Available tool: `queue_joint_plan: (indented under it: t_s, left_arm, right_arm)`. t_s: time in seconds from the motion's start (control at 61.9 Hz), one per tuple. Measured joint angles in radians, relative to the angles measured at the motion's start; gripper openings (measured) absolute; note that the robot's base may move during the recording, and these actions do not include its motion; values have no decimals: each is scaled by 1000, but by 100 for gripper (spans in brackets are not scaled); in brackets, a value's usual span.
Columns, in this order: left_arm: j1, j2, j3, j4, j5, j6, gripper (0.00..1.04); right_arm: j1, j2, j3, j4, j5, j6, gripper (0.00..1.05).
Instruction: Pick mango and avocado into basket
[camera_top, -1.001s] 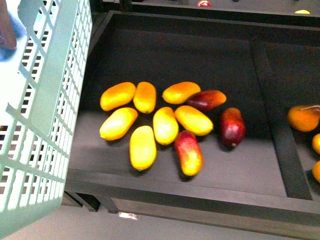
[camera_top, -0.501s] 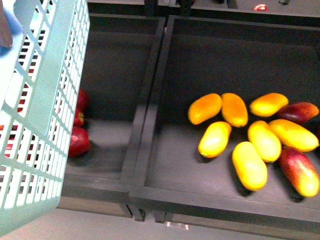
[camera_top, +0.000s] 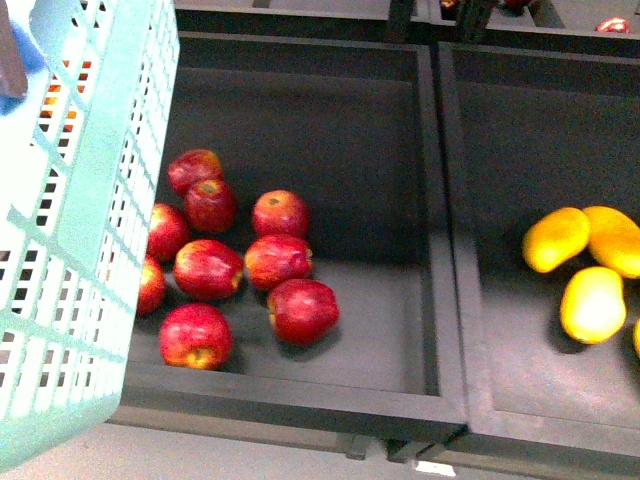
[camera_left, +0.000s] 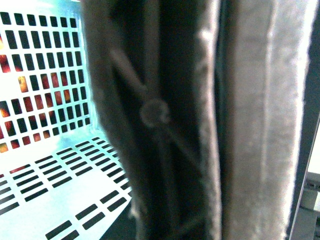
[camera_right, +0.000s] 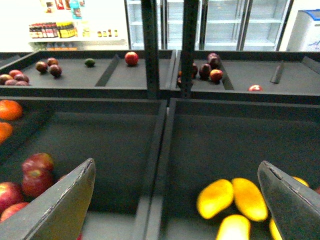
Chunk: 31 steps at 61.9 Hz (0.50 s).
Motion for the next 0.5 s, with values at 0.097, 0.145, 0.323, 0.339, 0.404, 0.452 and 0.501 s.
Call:
queue_joint_plan:
  t_s: [0.097, 0.145, 0.323, 0.339, 0.404, 0.452, 0.501]
  left_arm:
    - [0, 0, 0, 0, 2, -1, 14]
    - [0, 0, 0, 0, 3, 1, 14]
    - [9, -2, 0, 0, -34, 17, 14]
    - [9, -2, 0, 0, -34, 19, 14]
    - [7, -2, 0, 0, -14, 21, 14]
    - [18, 8, 14, -38, 76, 44, 14]
    - [32, 47, 60, -113, 232, 181, 14]
  right_arm:
    - [0, 0, 0, 0, 1, 0, 96]
    - [0, 0, 0, 0, -3, 0, 96]
    - [-1, 0, -1, 0, -8, 0, 96]
    - [-1, 0, -1, 0, -8, 0, 96]
    - [-1, 0, -1, 0, -5, 0, 96]
    - [-1, 0, -1, 0, -4, 0, 96]
    - [-2, 0, -1, 0, -2, 0, 96]
